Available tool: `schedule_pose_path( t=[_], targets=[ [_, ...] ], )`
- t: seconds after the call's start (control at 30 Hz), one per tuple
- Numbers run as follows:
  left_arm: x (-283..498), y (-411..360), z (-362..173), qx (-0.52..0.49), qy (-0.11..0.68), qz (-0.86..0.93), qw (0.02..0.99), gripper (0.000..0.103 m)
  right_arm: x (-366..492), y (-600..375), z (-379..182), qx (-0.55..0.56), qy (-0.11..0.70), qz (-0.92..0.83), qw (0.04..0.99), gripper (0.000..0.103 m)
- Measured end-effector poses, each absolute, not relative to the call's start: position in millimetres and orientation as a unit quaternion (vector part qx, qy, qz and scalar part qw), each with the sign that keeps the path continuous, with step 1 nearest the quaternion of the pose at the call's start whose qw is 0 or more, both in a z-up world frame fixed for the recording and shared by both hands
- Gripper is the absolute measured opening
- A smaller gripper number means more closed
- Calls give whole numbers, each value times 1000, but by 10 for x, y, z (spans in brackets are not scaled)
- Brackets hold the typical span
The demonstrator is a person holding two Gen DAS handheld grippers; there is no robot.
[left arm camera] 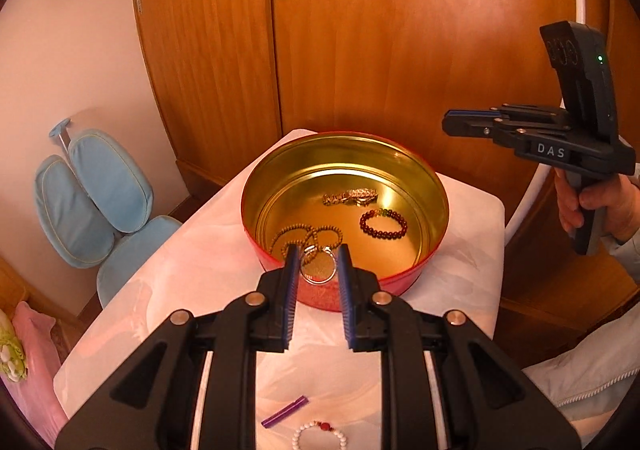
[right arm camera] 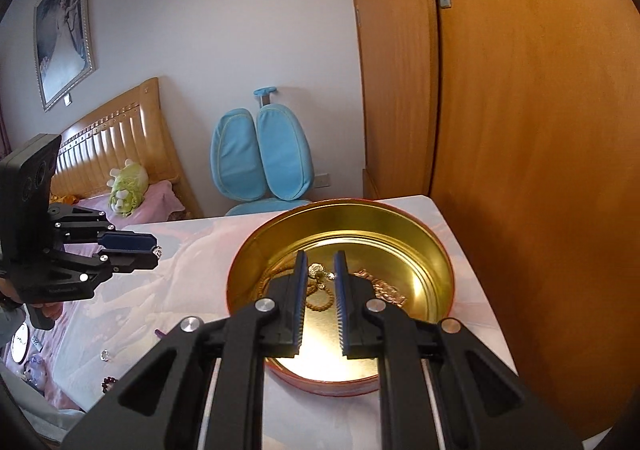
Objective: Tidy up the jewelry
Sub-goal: 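Carry the hoop ring with the left gripper while the right gripper carries the charm over the tin, then open the left gripper over the tin while the right gripper releases the charm inside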
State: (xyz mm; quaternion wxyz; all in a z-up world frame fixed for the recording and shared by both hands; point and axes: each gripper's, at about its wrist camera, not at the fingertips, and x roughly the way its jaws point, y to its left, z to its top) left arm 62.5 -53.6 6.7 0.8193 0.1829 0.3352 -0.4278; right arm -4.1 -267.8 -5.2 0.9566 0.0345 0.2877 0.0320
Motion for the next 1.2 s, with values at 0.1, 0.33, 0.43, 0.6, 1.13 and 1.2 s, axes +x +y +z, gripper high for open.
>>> schedule_pose_path(
  t=[0.1,0.33,0.43,0.6,1.13,1.2],
  targets=[
    [719,-758,117,188,338,-427,818,19,35,-2851,-4,37,295,22,955,15],
    [1001,-1252,248,214,349,-445,796,19,452,-3070,44,50,359,22,932,15],
    [1224,-1477,195,227,387,-453,770,19,704,-3014,29,28,409,33,911,15],
    [1553,-1832,-238,289,471,-436,711,19,1170,-2846,-396,2,548,71,834,15],
    [1703,-1907,-945,309,540,-401,672,19,1410,-3061,-1159,79,619,61,779,15],
    [1719,-1919,-964,310,540,-403,671,19,1424,-3056,-1166,80,619,62,779,15]
  ],
)
